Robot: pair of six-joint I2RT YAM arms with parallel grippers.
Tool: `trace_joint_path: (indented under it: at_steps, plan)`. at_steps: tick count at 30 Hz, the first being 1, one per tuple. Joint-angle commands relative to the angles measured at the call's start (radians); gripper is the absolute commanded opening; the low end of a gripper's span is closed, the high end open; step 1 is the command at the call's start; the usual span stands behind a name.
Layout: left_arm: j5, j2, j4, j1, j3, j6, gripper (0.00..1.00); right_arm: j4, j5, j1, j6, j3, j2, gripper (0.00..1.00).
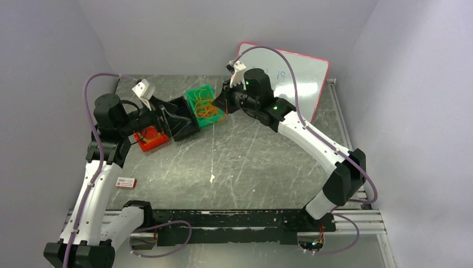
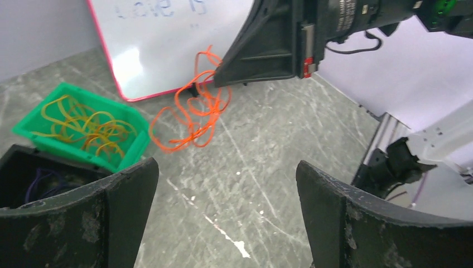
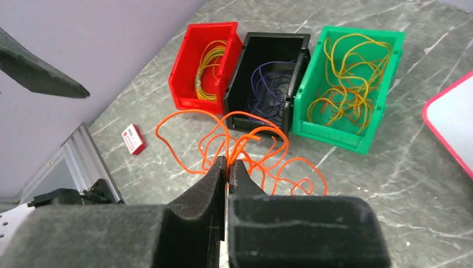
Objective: Untangle the cables
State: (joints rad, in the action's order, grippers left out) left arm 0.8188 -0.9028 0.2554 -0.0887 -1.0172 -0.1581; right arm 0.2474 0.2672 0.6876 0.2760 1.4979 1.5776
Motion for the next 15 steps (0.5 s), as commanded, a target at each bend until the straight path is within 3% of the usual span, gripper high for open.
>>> trace_joint_path:
  at_steps: [1,7,15]
  plan:
    - [0.104,-0.008,-0.091,-0.041,0.023,-0.055,0.94,-0.024,0.012,0.018,0.017,0.006,-0.026,0.0]
    - [0.014,-0.089,-0.027,-0.123,0.002,-0.042,0.75,-0.052,0.037,0.036,0.015,-0.008,-0.047,0.0]
    - [-0.065,-0.124,-0.059,-0.138,-0.004,-0.082,0.66,-0.04,0.044,0.05,-0.024,-0.047,-0.102,0.0]
